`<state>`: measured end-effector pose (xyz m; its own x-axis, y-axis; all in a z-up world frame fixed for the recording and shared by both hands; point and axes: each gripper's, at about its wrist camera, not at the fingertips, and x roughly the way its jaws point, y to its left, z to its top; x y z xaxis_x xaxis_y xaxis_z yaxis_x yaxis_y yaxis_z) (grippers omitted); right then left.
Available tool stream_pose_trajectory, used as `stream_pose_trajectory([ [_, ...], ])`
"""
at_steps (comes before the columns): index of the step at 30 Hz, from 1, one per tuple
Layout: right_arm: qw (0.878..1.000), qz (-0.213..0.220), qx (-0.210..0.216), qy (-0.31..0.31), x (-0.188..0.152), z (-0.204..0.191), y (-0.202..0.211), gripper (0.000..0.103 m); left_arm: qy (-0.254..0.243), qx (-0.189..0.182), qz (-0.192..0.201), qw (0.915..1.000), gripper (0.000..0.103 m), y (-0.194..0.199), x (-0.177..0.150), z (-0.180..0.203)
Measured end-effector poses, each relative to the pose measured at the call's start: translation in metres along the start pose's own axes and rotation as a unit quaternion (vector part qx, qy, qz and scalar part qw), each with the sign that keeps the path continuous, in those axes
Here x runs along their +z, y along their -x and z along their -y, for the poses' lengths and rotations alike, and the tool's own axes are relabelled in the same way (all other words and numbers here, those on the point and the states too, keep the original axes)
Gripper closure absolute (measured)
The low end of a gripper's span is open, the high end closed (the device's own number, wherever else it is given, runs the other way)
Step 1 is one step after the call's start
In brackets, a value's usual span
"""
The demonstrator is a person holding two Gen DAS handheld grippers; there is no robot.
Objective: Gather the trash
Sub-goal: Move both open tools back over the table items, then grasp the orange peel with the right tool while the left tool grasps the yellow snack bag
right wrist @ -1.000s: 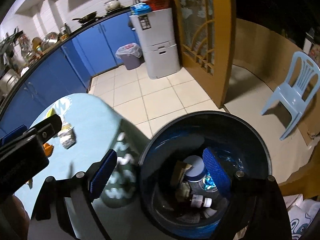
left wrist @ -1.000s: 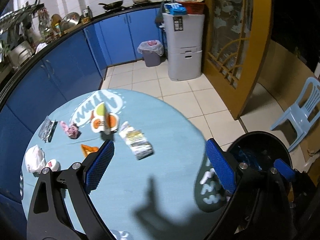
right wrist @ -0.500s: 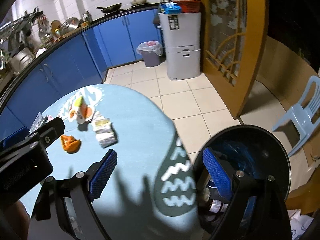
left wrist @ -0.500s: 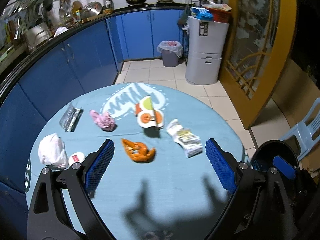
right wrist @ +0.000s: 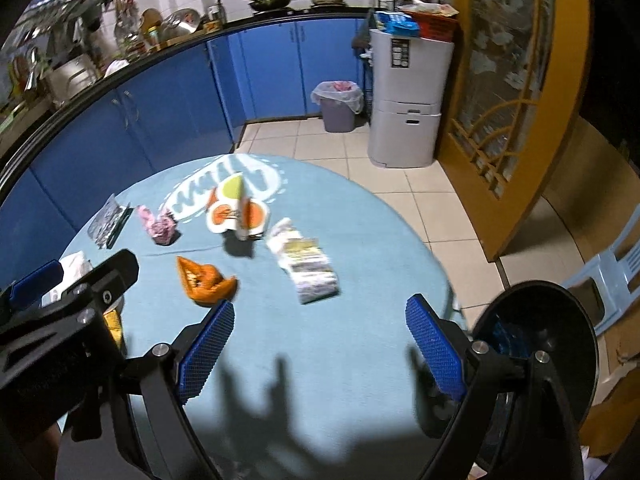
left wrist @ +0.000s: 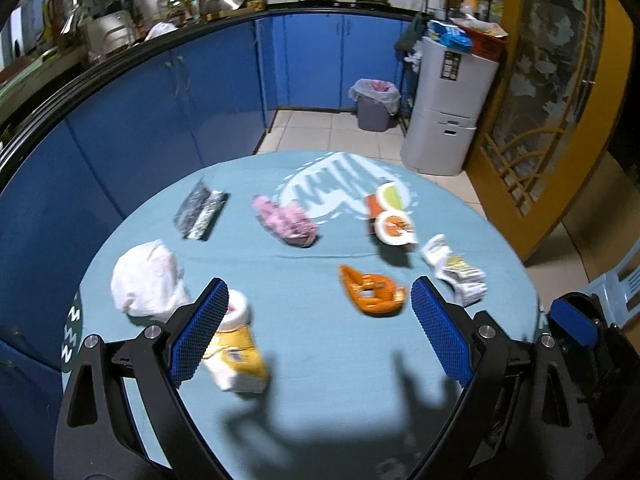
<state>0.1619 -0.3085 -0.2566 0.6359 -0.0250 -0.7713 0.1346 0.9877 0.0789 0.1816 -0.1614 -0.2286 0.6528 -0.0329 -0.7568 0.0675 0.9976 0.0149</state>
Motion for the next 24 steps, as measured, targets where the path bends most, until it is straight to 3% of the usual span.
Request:
stream_pose_trajectory([
  [12, 0.996, -0.035, 0.014, 0.079, -0.01, -0.067, -0.038, 0.018, 0.054, 0.049, -0.042, 0.9965, 0.011, -0.026, -0.027, -0.083],
  [18, 0.991, -0.025, 0.002, 0.133, -0.01, -0.085, -0.057, 0.018, 0.079, 0.054, -0.063, 0.9934, 0.011, -0.04, -0.041, -0.106],
  [24, 0.989, -0.032, 0.033, 0.138, -0.005, -0.087, -0.07, 0.029, 0.082, 0.045, -0.062, 0.9937, 0.011, -0.044, -0.047, -0.111],
])
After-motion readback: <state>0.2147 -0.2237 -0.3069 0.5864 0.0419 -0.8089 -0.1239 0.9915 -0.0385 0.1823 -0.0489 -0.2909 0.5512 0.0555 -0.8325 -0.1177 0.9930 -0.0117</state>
